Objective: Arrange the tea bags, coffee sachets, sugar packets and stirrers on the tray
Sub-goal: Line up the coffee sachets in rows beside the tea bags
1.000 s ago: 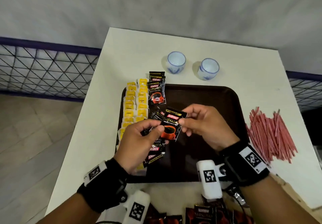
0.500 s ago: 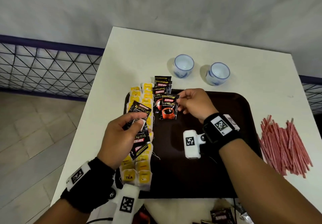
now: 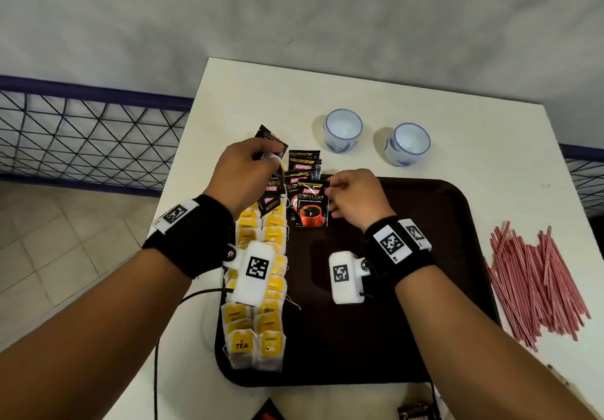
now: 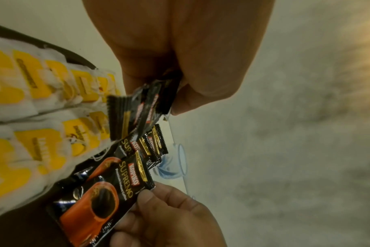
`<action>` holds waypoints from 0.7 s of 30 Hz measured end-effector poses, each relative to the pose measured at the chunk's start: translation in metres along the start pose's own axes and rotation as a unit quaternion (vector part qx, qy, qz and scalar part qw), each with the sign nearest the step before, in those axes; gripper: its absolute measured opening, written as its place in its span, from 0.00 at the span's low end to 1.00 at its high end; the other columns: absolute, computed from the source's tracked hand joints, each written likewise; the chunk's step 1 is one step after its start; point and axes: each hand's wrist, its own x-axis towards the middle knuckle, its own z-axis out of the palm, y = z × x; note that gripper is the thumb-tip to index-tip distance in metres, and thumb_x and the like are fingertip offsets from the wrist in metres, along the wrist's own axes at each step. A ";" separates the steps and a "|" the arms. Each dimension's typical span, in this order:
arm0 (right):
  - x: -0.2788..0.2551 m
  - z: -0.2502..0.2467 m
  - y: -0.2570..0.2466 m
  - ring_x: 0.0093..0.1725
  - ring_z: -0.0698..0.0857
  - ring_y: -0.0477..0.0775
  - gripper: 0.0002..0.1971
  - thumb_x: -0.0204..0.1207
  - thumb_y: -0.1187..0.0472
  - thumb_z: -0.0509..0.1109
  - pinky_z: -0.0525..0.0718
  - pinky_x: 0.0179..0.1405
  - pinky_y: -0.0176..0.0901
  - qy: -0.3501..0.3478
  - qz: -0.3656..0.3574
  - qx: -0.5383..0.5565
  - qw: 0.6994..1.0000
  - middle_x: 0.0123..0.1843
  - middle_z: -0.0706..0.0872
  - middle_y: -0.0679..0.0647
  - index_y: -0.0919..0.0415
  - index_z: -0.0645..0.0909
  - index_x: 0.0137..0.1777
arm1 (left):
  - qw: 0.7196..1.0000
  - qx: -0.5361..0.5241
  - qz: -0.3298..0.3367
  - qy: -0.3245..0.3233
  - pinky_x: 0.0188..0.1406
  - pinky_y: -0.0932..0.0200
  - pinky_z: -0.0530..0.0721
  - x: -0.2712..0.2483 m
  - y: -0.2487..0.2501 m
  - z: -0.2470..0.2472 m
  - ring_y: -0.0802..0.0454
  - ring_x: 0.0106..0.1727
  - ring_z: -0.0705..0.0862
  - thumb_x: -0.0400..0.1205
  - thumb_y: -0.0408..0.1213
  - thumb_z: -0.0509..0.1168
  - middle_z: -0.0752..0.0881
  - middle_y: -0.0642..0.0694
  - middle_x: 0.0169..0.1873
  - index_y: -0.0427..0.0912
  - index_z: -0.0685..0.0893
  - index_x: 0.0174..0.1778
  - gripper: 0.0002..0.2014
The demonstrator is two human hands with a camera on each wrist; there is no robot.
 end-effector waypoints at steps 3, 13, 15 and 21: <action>-0.001 0.003 -0.002 0.30 0.85 0.56 0.10 0.80 0.72 0.69 0.92 0.37 0.55 -0.003 0.006 0.010 1.000 0.36 0.86 0.59 0.57 0.81 0.41 | 1.000 0.025 0.001 -0.003 0.20 0.73 0.71 0.005 0.003 0.008 0.64 0.19 0.74 0.84 0.30 0.64 0.85 0.52 0.40 0.46 0.88 0.56 0.11; -0.010 0.011 -0.013 0.32 0.86 0.55 0.18 0.81 0.72 0.67 0.92 0.42 0.60 -0.008 -0.005 0.003 1.000 0.33 0.84 0.50 0.51 0.80 0.34 | 0.999 0.053 0.012 0.008 0.35 0.70 0.79 0.007 0.005 0.011 0.54 0.41 0.84 0.83 0.31 0.64 0.88 0.52 0.46 0.46 0.88 0.60 0.13; -0.011 0.012 -0.013 0.32 0.86 0.55 0.16 0.81 0.72 0.67 0.92 0.43 0.61 -0.010 -0.009 0.002 1.000 0.33 0.84 0.50 0.52 0.81 0.37 | 0.998 0.059 0.014 0.011 0.38 0.66 0.80 0.008 0.004 0.011 0.52 0.43 0.84 0.83 0.31 0.64 0.88 0.50 0.49 0.45 0.88 0.60 0.13; -0.013 0.017 -0.011 0.34 0.88 0.63 0.12 0.80 0.71 0.69 0.92 0.41 0.63 -0.003 -0.019 -0.009 1.000 0.33 0.85 0.52 0.53 0.82 0.40 | 0.998 0.058 0.019 0.014 0.46 0.66 0.81 0.007 0.002 0.013 0.53 0.51 0.86 0.83 0.30 0.64 0.88 0.48 0.54 0.45 0.89 0.60 0.13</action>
